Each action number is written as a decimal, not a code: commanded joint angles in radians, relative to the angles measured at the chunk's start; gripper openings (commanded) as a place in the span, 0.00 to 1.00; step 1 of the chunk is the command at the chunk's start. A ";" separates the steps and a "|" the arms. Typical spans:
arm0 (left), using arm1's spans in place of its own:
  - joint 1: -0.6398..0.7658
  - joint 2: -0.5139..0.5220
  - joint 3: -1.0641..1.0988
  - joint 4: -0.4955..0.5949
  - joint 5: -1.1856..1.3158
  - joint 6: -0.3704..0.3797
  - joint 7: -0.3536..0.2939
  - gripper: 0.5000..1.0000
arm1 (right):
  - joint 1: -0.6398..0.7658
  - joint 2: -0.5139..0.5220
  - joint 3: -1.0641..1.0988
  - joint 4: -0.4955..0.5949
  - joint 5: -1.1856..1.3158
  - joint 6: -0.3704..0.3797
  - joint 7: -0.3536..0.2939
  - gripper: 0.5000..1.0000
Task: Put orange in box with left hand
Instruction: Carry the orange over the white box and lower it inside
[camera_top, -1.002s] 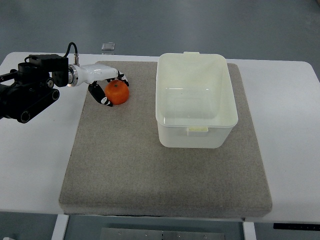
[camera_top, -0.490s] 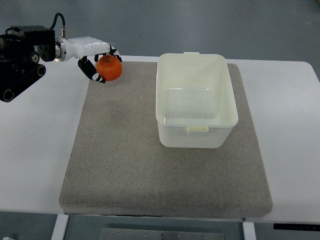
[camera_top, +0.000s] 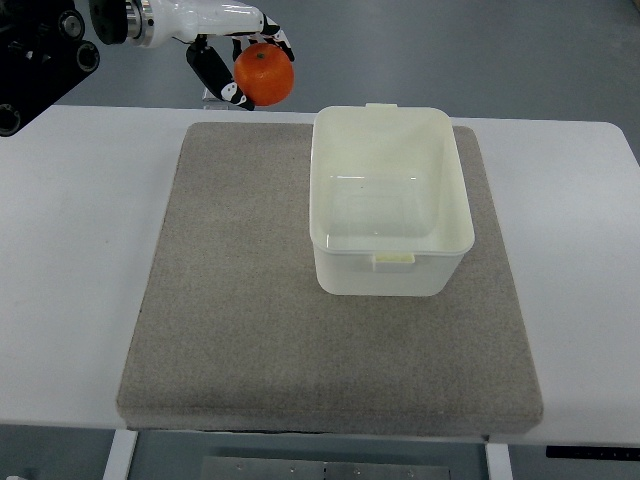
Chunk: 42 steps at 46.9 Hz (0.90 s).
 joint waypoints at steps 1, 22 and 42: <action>-0.015 -0.004 -0.004 -0.054 0.000 -0.012 0.000 0.00 | 0.000 0.000 0.000 0.000 0.000 0.000 0.000 0.85; -0.003 -0.171 0.014 -0.105 0.023 -0.022 0.028 0.00 | 0.000 0.000 0.000 0.000 0.000 0.000 0.000 0.85; 0.029 -0.257 0.054 -0.094 0.090 -0.002 0.123 0.00 | 0.000 0.000 0.000 0.000 0.000 0.000 0.000 0.85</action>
